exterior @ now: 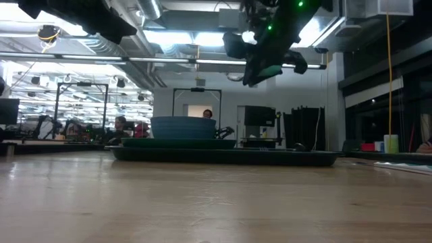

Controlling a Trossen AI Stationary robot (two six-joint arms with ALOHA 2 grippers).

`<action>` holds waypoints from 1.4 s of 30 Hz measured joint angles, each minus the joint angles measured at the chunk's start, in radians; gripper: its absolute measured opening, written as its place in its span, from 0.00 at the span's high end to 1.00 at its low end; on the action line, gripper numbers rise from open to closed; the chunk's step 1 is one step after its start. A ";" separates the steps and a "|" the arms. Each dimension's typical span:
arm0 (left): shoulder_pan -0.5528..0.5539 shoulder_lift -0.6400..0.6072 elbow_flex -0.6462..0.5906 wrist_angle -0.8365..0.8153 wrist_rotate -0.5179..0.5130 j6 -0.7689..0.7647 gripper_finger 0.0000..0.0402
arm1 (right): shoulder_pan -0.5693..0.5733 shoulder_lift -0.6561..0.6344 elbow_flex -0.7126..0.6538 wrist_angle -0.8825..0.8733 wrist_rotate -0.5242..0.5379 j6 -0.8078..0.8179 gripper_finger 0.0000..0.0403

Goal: Set up tray
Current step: Put the green spoon on the black napkin to the left of the blue fork

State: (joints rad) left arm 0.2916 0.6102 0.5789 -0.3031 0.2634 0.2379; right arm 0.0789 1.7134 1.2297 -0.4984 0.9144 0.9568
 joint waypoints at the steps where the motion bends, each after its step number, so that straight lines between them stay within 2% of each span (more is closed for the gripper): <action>1: 0.000 0.000 0.000 0.000 0.000 0.000 0.98 | -0.011 0.000 0.000 0.000 -0.003 0.014 0.87; 13: 0.000 0.000 0.000 -0.001 0.000 0.000 0.99 | -0.093 0.030 -0.010 0.006 -0.031 0.108 0.87; 30: 0.000 0.000 0.000 -0.007 -0.001 0.000 0.99 | -0.183 0.222 -0.010 0.024 -0.109 0.274 0.87; 34: 0.000 0.000 0.000 -0.007 -0.001 0.000 0.98 | -0.195 0.254 -0.010 0.044 -0.150 0.278 0.87; 42: 0.000 0.000 0.000 -0.015 -0.001 0.000 0.98 | -0.219 0.271 -0.010 0.063 -0.149 0.278 0.86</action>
State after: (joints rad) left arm 0.2913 0.6102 0.5793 -0.3177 0.2626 0.2379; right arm -0.1396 1.9846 1.2201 -0.4358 0.7652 1.2346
